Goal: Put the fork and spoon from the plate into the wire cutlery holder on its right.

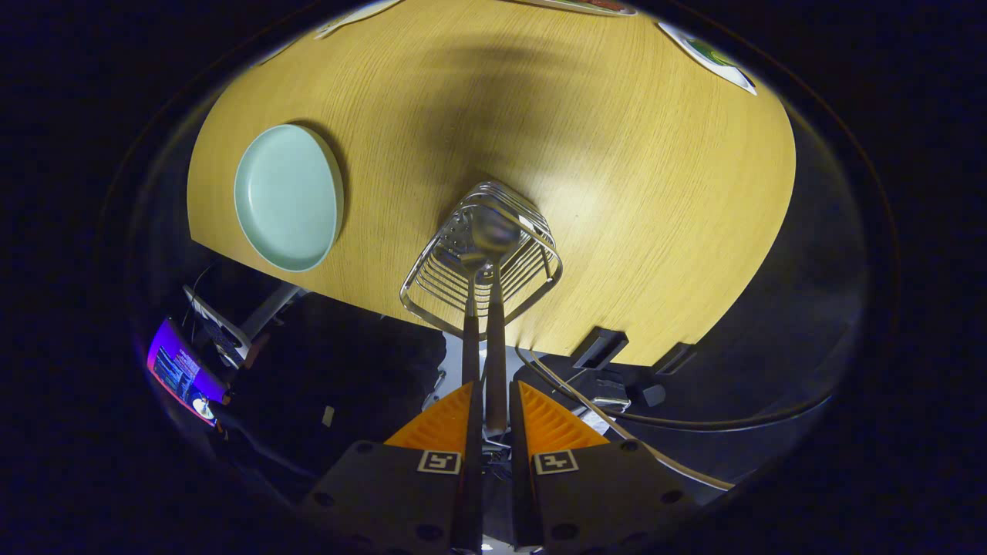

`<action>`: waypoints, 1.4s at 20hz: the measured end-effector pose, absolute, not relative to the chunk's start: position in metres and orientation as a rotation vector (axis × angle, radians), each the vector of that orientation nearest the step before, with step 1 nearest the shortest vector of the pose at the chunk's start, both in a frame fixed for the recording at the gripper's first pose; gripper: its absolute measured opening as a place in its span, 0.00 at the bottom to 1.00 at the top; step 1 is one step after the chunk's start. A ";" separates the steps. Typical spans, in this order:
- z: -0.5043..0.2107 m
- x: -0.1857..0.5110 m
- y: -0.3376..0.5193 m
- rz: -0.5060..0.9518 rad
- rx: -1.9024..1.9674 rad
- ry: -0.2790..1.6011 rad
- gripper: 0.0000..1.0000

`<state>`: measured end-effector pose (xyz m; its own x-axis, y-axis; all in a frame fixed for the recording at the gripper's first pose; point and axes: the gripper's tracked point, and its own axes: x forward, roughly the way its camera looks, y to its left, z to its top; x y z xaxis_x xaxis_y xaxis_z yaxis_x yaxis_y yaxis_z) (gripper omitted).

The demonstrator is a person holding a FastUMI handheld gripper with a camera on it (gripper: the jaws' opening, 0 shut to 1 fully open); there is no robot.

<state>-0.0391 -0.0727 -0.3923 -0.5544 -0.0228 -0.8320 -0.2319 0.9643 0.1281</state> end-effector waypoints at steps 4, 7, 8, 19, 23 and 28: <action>-0.394 -0.033 -0.073 0.291 -0.110 2.042 0.22; -0.386 -0.025 -0.066 0.308 -0.032 1.893 0.22; -0.381 -0.023 -0.064 0.308 -0.005 1.834 0.27; -0.297 0.009 -0.034 0.141 0.155 1.085 0.99; -0.253 0.030 -0.024 0.085 0.087 0.811 1.00; -0.196 0.045 -0.004 0.071 0.035 0.515 1.00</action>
<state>0.0452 -0.0037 -0.1957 0.8679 0.0767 -0.4908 -0.0593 0.9969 0.0510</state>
